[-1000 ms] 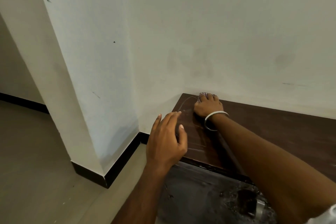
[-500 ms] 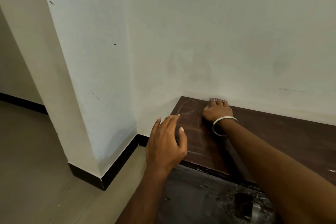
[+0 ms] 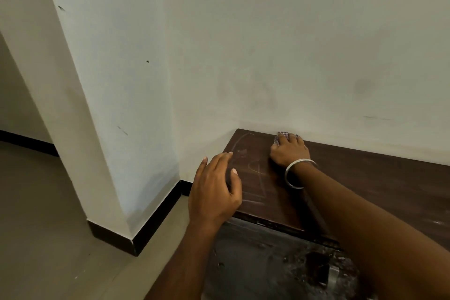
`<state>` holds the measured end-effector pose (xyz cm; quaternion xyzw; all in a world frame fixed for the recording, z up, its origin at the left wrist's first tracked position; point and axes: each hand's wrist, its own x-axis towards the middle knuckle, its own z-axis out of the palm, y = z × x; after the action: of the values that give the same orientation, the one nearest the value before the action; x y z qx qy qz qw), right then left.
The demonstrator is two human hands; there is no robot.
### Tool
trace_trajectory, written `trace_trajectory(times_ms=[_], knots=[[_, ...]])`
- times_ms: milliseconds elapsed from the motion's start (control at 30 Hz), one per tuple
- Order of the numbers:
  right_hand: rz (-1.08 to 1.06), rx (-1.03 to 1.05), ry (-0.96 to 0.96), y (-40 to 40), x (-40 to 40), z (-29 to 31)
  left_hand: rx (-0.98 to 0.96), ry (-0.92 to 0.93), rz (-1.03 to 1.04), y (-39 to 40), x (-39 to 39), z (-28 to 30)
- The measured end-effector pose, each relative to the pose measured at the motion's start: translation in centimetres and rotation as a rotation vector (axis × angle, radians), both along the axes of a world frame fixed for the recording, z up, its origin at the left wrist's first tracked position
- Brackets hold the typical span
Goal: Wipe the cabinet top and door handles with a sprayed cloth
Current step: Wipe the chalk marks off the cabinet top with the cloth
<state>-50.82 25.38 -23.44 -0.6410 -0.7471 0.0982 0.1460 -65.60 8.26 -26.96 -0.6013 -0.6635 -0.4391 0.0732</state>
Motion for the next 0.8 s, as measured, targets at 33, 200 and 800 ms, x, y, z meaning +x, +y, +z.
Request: trace_trajectory(times_ms=[33,200,800], knots=[[-0.016,-0.004,-0.003,-0.1,0.4,0.0,-0.001,0.004,0.005,0.1,0.0,-0.1],[-0.035,0.033,-0.026,-2.0,-1.5,0.1,0.001,0.005,0.023,0.1,0.1,-0.2],[-0.014,0.044,-0.001,-5.6,-0.4,-0.2,-0.027,0.005,0.005,-0.1,0.0,0.2]])
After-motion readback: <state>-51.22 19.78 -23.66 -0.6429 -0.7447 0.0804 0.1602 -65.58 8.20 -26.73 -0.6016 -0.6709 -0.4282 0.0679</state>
